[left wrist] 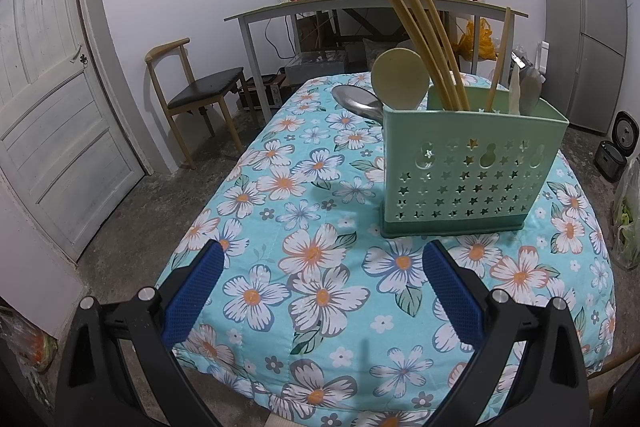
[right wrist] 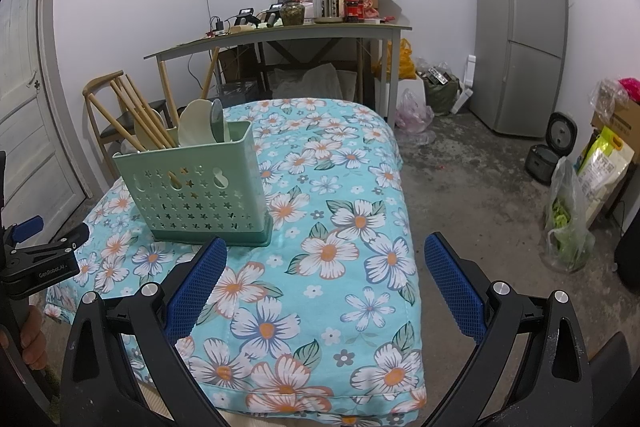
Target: Organize utensils
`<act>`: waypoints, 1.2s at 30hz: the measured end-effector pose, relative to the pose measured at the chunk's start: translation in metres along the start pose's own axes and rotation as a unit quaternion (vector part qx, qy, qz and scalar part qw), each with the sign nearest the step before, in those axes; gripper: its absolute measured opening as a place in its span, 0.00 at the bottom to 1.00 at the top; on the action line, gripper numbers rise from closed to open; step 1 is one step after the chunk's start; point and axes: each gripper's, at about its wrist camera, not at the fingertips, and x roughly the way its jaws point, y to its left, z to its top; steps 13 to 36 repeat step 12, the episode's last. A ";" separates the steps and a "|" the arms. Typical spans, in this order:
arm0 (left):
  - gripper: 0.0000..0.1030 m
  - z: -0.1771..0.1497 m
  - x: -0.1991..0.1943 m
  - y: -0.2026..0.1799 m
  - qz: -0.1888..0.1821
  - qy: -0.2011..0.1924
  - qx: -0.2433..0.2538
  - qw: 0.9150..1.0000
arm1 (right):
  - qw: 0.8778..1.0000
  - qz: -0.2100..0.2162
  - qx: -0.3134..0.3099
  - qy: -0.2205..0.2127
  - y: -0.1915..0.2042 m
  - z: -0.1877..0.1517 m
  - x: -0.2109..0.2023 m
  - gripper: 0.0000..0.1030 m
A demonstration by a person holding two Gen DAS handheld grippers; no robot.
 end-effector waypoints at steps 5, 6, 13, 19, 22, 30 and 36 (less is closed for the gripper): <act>0.95 0.000 0.000 0.000 -0.001 0.000 0.000 1.000 | 1.000 0.001 0.000 0.000 0.000 0.000 0.000 0.92; 0.95 0.000 0.000 0.000 -0.001 0.000 0.000 1.000 | 1.000 0.000 0.000 0.000 0.000 0.000 0.000 0.92; 0.95 0.000 0.000 0.000 0.000 0.000 -0.001 1.000 | 1.000 0.000 0.000 0.000 0.000 0.000 -0.001 0.92; 0.95 0.000 0.000 0.000 0.000 0.000 -0.001 1.000 | 1.000 0.000 0.000 0.000 0.000 0.000 -0.001 0.92; 0.95 0.000 0.000 0.000 0.000 0.000 -0.001 1.000 | 1.000 0.000 0.000 0.000 0.000 0.000 -0.001 0.92; 0.95 0.000 0.000 0.000 0.000 0.000 -0.001 1.000 | 1.000 0.000 0.000 0.000 0.000 0.000 -0.001 0.92; 0.95 0.000 0.000 0.000 0.000 0.000 -0.001 1.000 | 1.000 0.000 0.000 0.000 0.000 0.000 -0.001 0.92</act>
